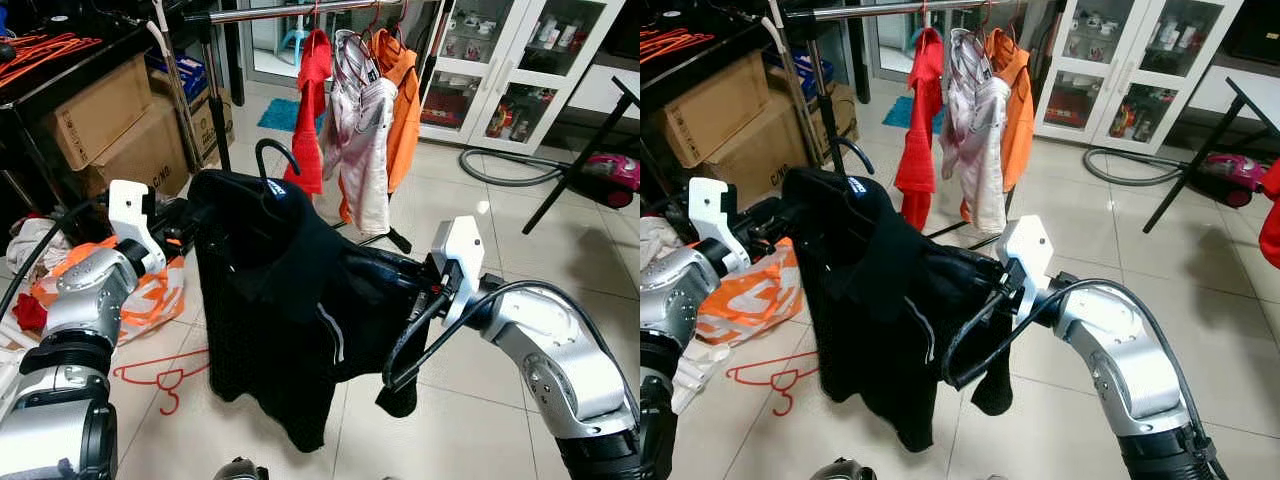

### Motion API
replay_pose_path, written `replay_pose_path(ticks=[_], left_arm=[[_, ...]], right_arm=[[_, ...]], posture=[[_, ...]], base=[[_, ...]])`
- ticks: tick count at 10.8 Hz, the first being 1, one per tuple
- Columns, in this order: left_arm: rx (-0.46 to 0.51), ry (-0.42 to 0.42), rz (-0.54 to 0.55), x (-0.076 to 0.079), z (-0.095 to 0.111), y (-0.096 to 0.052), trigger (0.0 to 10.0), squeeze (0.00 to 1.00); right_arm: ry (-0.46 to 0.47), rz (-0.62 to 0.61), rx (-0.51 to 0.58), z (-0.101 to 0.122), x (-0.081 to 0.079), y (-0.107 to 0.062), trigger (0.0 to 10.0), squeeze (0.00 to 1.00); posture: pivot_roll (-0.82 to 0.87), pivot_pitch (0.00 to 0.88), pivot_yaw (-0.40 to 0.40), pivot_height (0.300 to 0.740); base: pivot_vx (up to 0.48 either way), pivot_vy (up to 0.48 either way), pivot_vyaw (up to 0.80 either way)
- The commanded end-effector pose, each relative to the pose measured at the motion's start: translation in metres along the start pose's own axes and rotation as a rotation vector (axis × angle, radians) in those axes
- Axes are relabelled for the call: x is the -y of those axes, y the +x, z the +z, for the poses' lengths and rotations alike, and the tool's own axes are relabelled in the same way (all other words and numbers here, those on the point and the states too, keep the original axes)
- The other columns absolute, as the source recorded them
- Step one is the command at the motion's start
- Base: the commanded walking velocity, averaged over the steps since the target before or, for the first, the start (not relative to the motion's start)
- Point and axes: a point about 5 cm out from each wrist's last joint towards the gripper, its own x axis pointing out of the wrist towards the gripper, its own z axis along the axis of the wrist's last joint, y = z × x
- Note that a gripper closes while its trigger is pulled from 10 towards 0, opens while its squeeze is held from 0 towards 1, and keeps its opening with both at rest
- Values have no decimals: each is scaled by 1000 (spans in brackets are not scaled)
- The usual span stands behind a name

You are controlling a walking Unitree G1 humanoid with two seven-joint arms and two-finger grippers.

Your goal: Hang hanger

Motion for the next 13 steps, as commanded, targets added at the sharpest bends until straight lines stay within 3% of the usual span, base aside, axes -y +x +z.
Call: replay_pose_path(ticks=[1, 4, 7, 9, 10, 11, 12, 13], left_arm=[[27, -2, -23, 4, 7, 5, 10000, 0], [44, -3, -40, 8, 10, 8, 10000, 0], [85, -37, 42, 19, 6, 21, 10000, 0], [63, -23, 37, 25, 0, 25, 10000, 0], [63, -4, 49, 26, 1, 26, 10000, 537], [73, -12, 40, 27, 1, 27, 392, 976], [86, -17, 42, 27, 2, 28, 0, 694], [99, -14, 55, 26, 4, 28, 0, 0]], right_arm=[[-32, 15, 13, 6, -2, 0, 0, 0], [-32, 9, -1, 3, -2, 0, 0, 0], [-30, 22, 2, 2, -4, 2, 0, 0], [-30, 25, 3, 2, -4, 2, 0, 0], [-31, 25, 2, 2, -5, 2, 0, 0], [-30, 24, 1, 2, -5, 2, 0, 0], [-30, 22, 0, 2, -5, 1, 0, 0], [-29, 19, -1, 1, -5, 1, 0, 0]], posture=[[-77, 14, -1, 740], [-74, 15, 0, 740], [-71, 16, 1, 740], [-72, 18, 2, 740], [-73, 18, 2, 740], [-75, 17, 3, 740], [-78, 13, 7, 740], [-79, 9, 7, 740]], base=[[0, 0, 0], [0, 0, 0], [0, 0, 0], [0, 0, 0], [0, 0, 0], [0, 0, 0], [0, 0, 0], [0, 0, 0]])
